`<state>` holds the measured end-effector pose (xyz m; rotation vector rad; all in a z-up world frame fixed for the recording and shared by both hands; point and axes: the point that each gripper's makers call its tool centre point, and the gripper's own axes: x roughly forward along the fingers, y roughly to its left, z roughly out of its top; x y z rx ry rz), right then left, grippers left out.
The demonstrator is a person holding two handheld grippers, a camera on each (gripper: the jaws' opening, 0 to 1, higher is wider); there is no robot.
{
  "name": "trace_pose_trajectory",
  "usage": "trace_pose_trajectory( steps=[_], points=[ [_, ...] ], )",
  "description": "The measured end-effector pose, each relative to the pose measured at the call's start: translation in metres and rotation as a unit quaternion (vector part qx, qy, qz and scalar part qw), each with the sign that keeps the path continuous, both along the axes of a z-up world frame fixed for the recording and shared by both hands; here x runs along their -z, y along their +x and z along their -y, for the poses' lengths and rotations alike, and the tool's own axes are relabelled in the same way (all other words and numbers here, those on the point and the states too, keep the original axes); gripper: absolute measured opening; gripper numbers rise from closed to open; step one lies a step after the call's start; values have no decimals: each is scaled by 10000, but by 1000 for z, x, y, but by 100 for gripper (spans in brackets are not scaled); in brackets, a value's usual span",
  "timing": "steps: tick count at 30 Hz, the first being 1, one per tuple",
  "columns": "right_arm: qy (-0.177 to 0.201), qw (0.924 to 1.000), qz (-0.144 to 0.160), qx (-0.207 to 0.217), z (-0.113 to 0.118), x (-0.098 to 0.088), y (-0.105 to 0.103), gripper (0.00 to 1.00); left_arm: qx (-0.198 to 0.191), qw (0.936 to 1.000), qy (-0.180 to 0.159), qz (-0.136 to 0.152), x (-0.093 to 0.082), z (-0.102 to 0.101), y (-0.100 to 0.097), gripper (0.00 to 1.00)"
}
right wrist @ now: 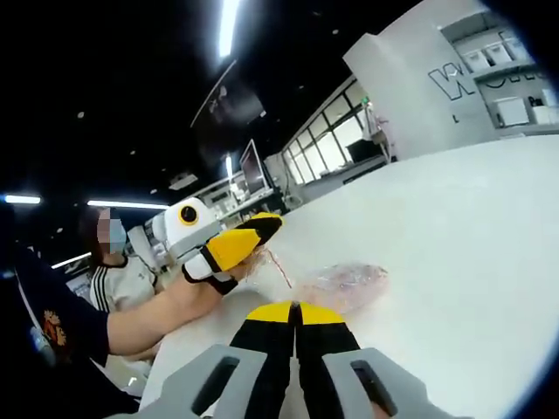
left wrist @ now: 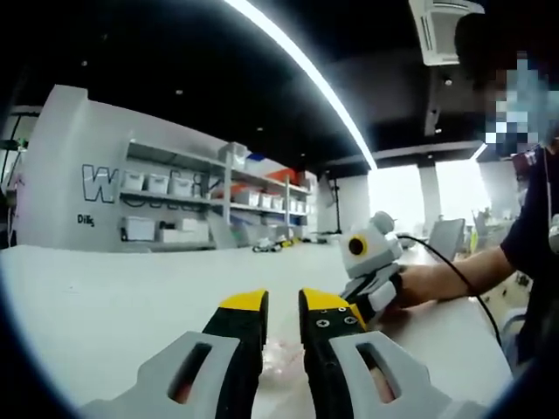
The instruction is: Open the resealable bag by pulling the two sides of the seal apart until the entire bag opening is separated and visibly accessible.
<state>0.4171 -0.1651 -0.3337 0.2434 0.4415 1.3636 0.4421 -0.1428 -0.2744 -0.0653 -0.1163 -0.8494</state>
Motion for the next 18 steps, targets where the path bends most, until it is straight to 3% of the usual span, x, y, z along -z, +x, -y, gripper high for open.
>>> trace_pose_trajectory(
  steps=[18],
  points=[
    [19,10000,5,20,1,0,0,0,-87,10000,-18,-11,1,-2,2,20]
  ],
)
